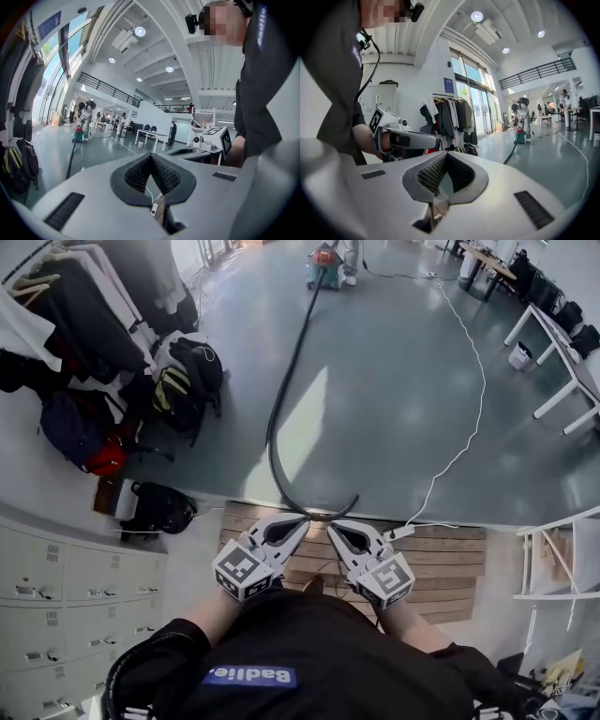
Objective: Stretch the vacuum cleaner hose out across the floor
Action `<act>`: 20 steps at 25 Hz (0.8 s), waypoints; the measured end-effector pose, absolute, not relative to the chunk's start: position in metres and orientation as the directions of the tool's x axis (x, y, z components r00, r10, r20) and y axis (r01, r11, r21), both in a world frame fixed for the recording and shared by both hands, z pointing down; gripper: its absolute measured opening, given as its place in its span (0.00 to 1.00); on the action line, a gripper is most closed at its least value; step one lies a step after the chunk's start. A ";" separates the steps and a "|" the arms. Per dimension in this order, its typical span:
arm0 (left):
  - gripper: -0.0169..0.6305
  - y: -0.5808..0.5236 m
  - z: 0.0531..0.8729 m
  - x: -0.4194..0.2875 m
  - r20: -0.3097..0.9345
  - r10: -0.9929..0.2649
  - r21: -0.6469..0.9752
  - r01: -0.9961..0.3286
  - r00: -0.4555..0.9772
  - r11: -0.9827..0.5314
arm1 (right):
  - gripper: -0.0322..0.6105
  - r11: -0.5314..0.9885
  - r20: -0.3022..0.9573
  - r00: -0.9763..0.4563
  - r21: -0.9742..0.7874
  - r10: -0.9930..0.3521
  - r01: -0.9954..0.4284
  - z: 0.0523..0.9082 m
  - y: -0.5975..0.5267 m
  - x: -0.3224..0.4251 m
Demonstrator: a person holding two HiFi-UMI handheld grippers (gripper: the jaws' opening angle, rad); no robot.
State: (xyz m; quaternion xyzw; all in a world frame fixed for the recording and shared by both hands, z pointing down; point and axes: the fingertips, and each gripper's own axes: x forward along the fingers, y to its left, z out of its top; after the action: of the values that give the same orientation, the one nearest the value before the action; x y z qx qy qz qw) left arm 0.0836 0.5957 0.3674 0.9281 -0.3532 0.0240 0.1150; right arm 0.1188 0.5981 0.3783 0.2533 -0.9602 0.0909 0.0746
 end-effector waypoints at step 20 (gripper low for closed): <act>0.02 0.607 0.363 0.093 0.114 -0.622 0.186 -0.632 0.774 -0.752 | 0.06 0.878 0.147 -0.873 -0.048 -0.466 -0.477 0.360 0.604 0.112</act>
State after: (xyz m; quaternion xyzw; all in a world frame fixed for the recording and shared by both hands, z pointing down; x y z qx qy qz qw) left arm 0.0934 0.6072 0.3630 0.9357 -0.3351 0.0224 0.1076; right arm 0.1123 0.6043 0.3600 0.2438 -0.9667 0.0415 0.0656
